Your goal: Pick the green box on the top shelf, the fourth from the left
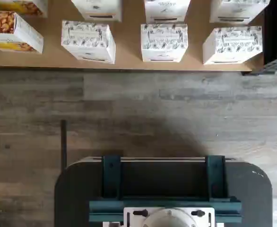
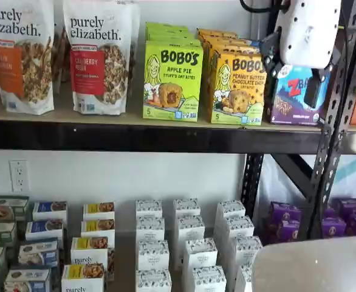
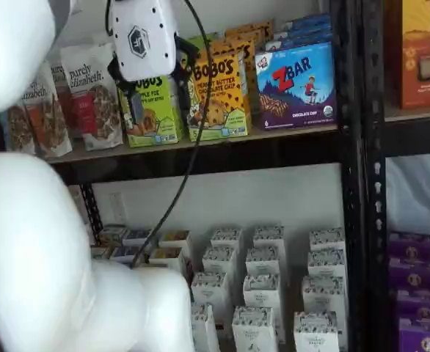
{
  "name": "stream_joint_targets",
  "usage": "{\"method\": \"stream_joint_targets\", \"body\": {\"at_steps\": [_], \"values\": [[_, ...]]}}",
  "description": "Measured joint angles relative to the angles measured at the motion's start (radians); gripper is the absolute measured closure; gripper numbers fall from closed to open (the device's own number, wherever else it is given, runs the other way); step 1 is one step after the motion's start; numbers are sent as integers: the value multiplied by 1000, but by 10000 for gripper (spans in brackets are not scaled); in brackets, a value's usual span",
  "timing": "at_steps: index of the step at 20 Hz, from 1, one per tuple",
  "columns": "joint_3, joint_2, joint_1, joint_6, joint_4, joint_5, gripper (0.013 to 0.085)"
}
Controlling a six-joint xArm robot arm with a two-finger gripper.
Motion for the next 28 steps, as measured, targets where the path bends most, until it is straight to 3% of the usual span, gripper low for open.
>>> {"method": "stream_joint_targets", "body": {"at_steps": [3, 12, 19, 23, 28], "values": [[55, -62, -47, -30, 52, -103, 130], [60, -68, -35, -22, 46, -120, 130], [65, -74, 23, 21, 7, -156, 130], [60, -64, 44, 43, 14, -183, 130], [45, -38, 120, 109, -11, -235, 130]]}}
